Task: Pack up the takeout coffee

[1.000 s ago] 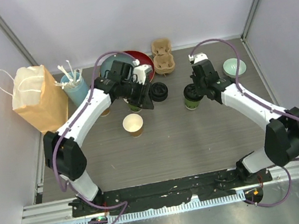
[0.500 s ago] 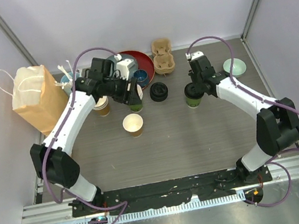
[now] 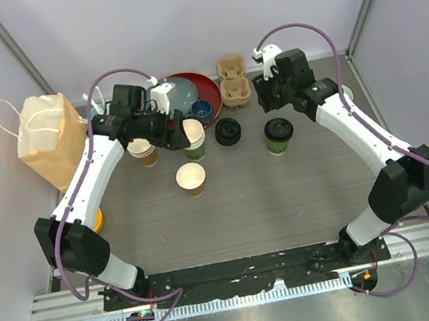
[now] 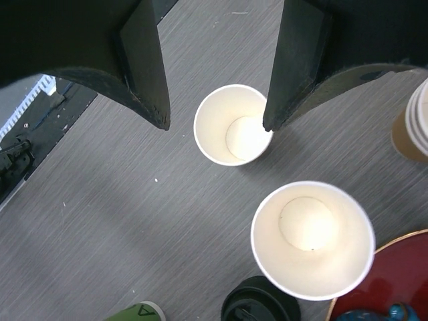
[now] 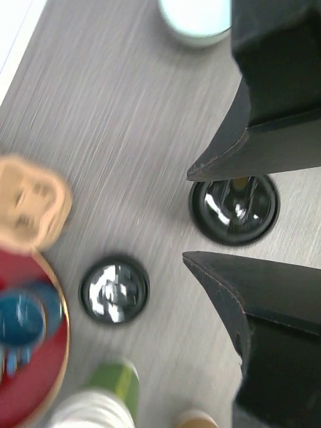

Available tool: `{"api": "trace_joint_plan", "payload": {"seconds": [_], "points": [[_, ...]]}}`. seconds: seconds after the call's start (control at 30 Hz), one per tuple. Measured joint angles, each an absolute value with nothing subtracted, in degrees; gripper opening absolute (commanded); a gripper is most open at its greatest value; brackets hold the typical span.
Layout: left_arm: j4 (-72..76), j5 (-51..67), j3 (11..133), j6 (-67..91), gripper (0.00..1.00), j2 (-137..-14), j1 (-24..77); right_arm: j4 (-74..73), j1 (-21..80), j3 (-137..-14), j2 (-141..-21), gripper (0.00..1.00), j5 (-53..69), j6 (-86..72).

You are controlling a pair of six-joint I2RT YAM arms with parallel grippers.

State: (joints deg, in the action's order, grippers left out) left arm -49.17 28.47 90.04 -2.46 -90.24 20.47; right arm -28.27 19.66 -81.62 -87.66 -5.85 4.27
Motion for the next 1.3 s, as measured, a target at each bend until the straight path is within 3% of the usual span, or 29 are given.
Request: {"api": "trace_joint_plan", "payload": {"seconds": [0.3, 0.47, 0.8, 1.3], "points": [[-49.3, 30.1, 87.4, -3.1, 0.64, -87.2, 13.3, -28.4, 19.8, -86.2, -95.4, 0.52, 30.7, 25.6], [-50.1, 30.1, 85.5, -3.7, 0.64, -87.2, 10.7, -32.1, 19.9, -88.5, -104.8, 0.53, 40.4, 42.0], [-50.1, 30.1, 83.7, -5.0, 0.64, -86.0, 8.2, -44.0, 22.9, -102.7, -119.6, 0.42, 37.3, 63.2], [-51.8, 35.6, 83.8, -5.0, 0.64, -89.8, 6.3, -44.4, 24.0, -102.5, -123.3, 0.41, 31.6, 73.3]]}}
